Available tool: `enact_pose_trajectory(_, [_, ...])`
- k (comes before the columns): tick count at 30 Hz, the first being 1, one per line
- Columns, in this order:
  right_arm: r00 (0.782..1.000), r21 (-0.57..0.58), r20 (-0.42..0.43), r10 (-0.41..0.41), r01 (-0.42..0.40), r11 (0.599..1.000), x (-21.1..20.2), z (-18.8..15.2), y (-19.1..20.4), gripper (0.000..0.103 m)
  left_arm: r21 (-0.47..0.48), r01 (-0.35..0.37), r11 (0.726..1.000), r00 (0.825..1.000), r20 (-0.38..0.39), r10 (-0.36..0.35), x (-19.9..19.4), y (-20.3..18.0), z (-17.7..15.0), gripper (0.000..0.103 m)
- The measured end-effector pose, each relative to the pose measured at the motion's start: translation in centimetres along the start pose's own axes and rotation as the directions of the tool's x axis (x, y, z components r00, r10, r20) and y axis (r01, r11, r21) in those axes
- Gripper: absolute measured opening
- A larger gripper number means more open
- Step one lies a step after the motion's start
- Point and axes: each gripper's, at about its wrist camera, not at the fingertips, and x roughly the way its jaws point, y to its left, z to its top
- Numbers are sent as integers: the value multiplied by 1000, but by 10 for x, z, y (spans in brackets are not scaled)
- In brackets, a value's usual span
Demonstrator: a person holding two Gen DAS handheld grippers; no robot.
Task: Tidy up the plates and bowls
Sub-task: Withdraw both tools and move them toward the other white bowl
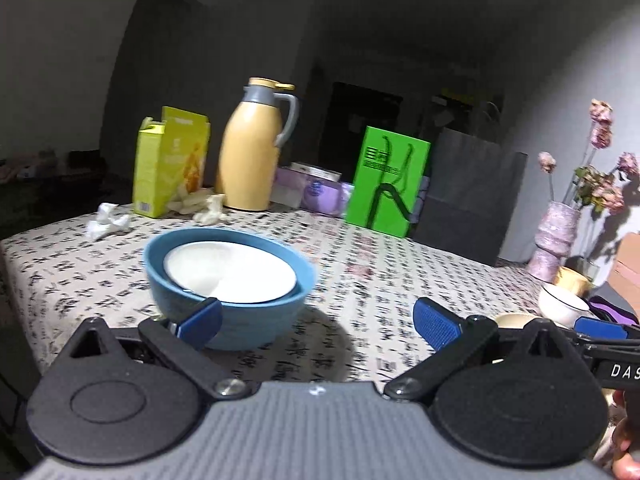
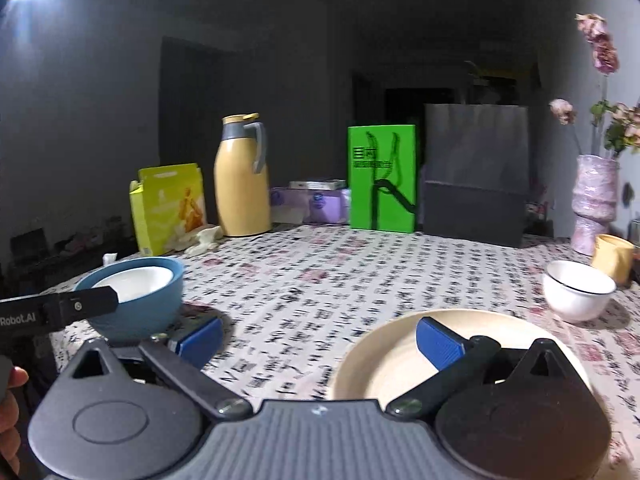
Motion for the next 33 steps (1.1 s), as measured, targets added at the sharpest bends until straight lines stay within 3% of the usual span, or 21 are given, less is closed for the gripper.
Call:
enact_pose_trajectory(8, [997,59,9,-79,79,995,-16,-5,-39,103,37,66,997,998,-14,-65,7,-28,-1,103])
enact_pose_trajectory(20, [988,166,59,-142,130,978,-29,1,-109,103,112,153,982,988,-37,-150,33,-80,16,103])
enact_pose_trajectory(33, [995,272,16,-103,95,958,-26,12,-191,103,248,244,938,970,-59,-237,66,-170,37,103])
